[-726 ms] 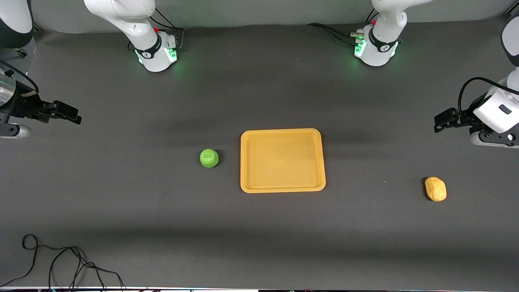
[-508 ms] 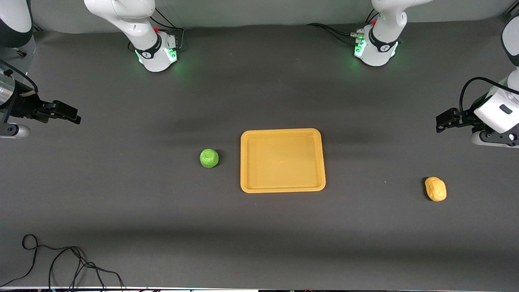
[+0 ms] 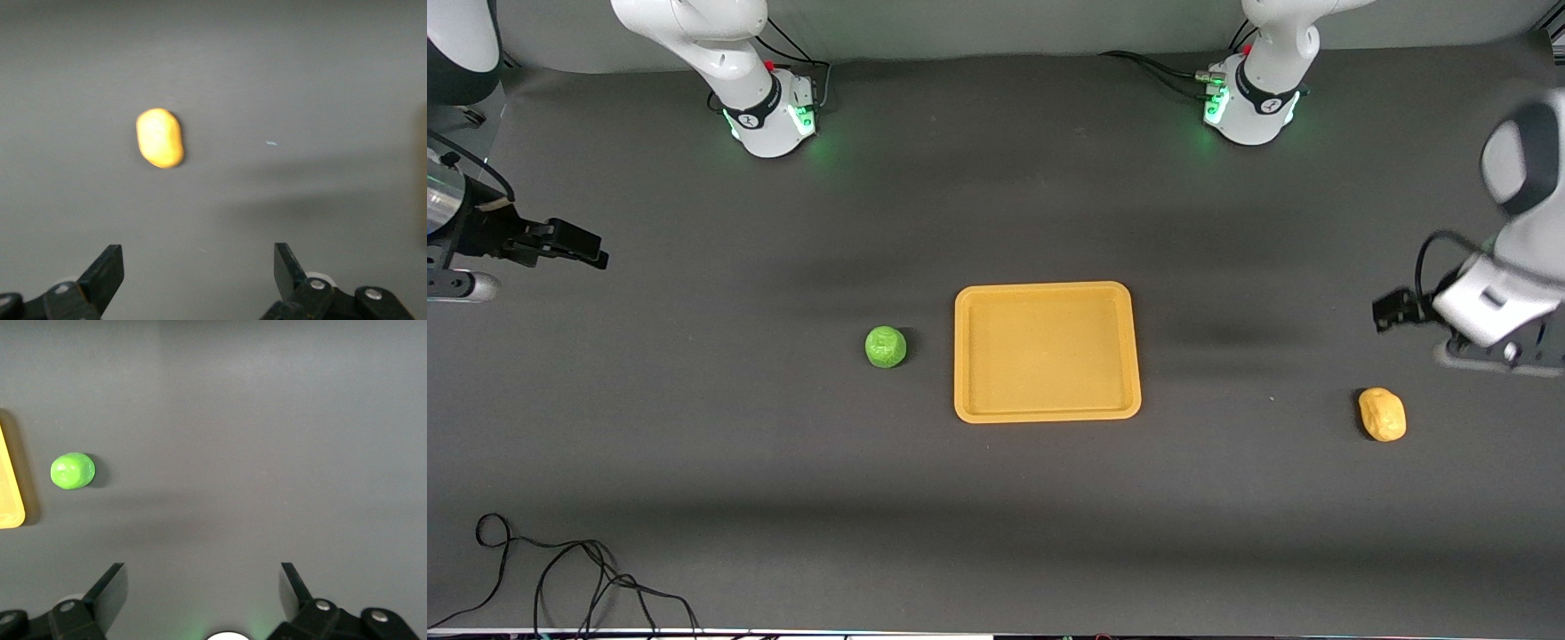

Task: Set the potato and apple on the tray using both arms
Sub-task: 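Reach the left gripper to the yellow potato while the right gripper approaches the apple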

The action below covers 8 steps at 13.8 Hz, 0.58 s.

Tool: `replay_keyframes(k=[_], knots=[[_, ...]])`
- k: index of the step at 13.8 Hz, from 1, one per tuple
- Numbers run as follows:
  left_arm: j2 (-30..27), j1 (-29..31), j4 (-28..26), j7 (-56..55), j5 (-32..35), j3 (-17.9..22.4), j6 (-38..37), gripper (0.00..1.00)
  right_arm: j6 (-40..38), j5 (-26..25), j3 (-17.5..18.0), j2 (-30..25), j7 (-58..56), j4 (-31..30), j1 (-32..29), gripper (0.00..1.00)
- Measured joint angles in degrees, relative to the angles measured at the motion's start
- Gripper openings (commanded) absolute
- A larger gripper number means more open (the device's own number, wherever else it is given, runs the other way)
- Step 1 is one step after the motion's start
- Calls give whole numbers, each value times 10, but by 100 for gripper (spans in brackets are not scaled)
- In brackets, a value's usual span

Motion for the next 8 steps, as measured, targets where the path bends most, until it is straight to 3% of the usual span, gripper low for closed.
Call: replay_keyframes(k=[2, 5, 8], knots=[[76, 29, 12, 18, 29, 2, 65, 100, 0, 14, 0, 0, 21, -9, 34, 100], [183, 76, 40, 68, 32, 4, 130, 100, 17, 22, 1, -1, 135, -15, 136, 100], [253, 91, 55, 86, 24, 1, 190, 100, 57, 22, 3, -1, 256, -39, 234, 100]])
